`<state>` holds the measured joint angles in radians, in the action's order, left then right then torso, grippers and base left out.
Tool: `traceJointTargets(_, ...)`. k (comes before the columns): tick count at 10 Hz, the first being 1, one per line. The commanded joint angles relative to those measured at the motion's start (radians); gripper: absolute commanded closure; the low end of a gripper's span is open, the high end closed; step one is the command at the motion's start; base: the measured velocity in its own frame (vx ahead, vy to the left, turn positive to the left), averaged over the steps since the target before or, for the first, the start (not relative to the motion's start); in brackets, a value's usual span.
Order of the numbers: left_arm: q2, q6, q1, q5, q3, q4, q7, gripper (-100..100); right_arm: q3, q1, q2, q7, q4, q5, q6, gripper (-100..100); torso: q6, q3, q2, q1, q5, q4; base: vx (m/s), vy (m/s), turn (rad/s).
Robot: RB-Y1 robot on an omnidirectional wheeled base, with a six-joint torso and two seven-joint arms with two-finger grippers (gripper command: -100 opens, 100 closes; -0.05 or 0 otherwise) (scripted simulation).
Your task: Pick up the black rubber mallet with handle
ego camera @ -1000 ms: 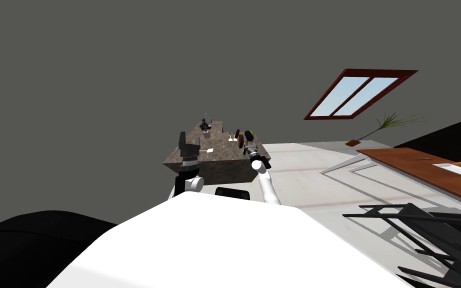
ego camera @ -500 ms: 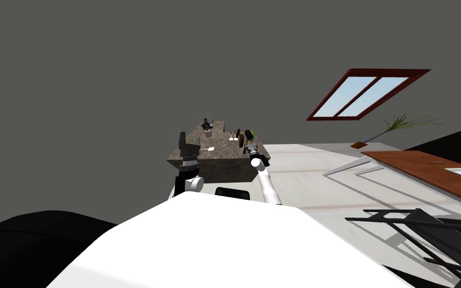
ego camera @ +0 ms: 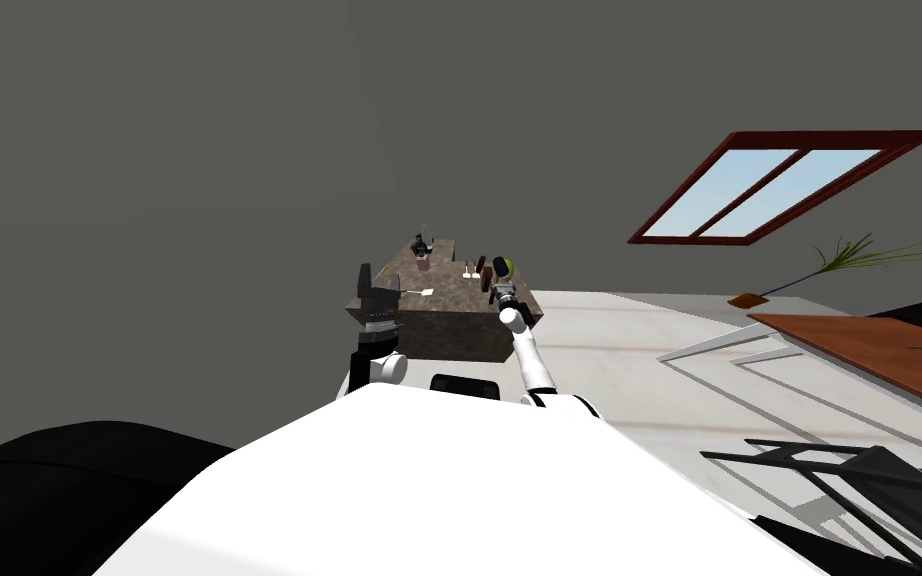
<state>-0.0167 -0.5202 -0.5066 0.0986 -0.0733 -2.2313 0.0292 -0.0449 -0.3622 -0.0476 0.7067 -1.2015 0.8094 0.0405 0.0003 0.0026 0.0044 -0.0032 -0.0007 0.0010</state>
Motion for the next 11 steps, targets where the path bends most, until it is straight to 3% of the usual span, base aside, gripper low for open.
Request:
traceJointTargets(1,0.000,0.000,0.000,0.000,0.000,0.000,0.000,0,0.000,-0.027,0.005,0.003,0.050,0.003,0.009,-100,0.000,0.000,0.000,0.000,0.000,0.000,-0.036,-0.026,0.011)
traceJointTargets(2,0.000,0.000,0.000,0.000,0.000,0.000,0.000,0,0.000,-0.027,0.005,0.003,0.070,0.003,0.009,-100,0.000,-0.001,-0.002,0.001,0.000,-0.001,-0.006,-0.003,-0.013)
traceJointTargets(3,0.000,0.000,0.000,0.000,0.000,0.000,0.000,0,-0.031,-0.074,0.004,0.001,0.108,0.005,0.055,-100,0.000,-0.002,-0.004,0.003,0.000,-0.001,-0.067,-0.041,0.190)
traceJointTargets(5,0.000,0.000,0.000,0.000,0.000,0.000,0.000,0,-0.031,-0.109,0.004,0.001,0.144,0.005,0.055,-100,0.000,0.000,-0.001,0.000,0.000,0.000,-0.060,-0.041,0.073)
traceJointTargets(7,0.000,0.000,0.000,0.000,0.000,0.000,0.000,0,-0.031,-0.109,0.004,0.001,0.175,0.005,0.055,-100,0.000,-0.002,-0.004,0.003,0.000,-0.001,-0.003,0.001,-0.015)
traceJointTargets(8,0.000,0.000,0.000,0.000,0.000,0.000,0.000,0,-0.063,-0.150,0.003,-0.001,0.204,0.007,0.100,-100,0.000,-0.003,-0.005,0.003,0.001,-0.001,-0.067,-0.024,0.236)
traceJointTargets(10,0.000,0.000,0.000,0.000,0.000,0.000,0.000,0,-0.063,-0.191,0.003,-0.001,0.228,0.007,0.101,-100,0.000,0.000,0.000,0.001,0.000,0.000,-0.066,-0.043,0.049)
traceJointTargets(11,0.000,0.000,0.000,0.000,0.000,0.000,0.000,0,-0.063,-0.191,0.003,-0.001,0.249,0.007,0.101,-100,0.000,-0.001,-0.002,0.001,0.000,0.000,-0.012,-0.012,-0.016)
